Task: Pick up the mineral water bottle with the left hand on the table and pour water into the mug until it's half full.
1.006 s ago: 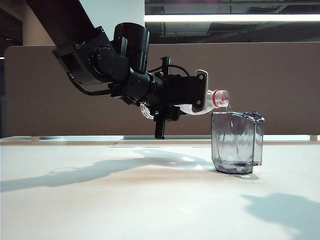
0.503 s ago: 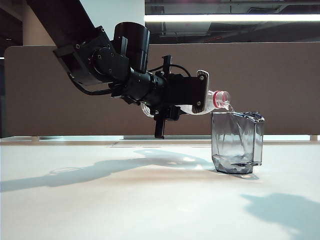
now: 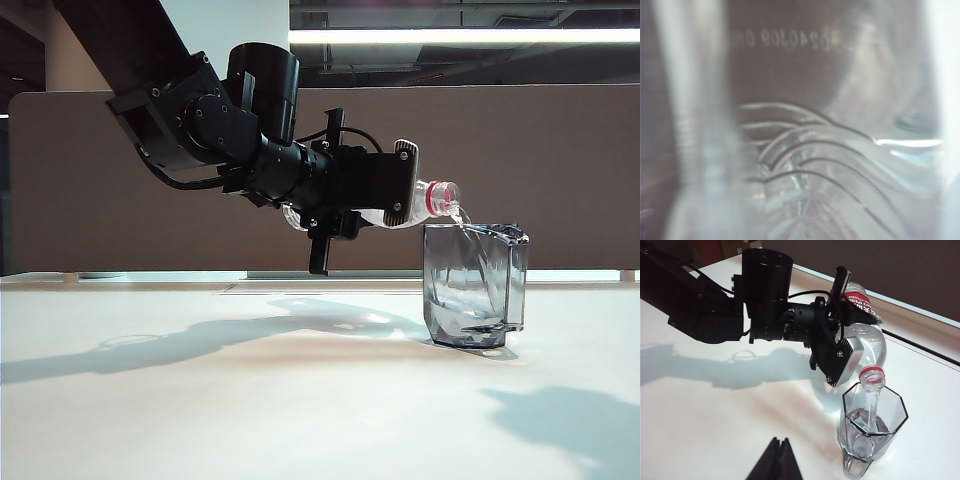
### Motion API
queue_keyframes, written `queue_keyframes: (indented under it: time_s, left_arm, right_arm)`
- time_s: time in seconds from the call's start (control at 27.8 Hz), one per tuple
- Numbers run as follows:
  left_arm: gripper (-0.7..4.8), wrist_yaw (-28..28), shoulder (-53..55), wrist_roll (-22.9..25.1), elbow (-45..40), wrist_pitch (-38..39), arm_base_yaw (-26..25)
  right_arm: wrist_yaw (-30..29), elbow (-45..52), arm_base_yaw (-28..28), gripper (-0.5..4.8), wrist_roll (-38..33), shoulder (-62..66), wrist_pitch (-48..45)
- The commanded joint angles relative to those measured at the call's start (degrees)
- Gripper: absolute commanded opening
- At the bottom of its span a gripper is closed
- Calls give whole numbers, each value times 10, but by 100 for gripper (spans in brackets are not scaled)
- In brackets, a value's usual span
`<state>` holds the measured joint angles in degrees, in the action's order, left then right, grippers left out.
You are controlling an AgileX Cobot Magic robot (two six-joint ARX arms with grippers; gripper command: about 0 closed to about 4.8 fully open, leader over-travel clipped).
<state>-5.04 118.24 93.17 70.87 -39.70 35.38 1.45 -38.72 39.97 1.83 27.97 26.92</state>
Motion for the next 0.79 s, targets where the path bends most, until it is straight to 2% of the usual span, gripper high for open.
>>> queue_keyframes:
  time_s: [0.04, 0.79]
  left_arm:
    - [120, -2, -6, 11, 4, -28, 0]
    - [120, -2, -6, 13, 4, -28, 0]
  right_arm:
    - [-2, -4, 0, -5, 1, 0, -10]
    - [-2, -4, 0, -6, 1, 0, -10]
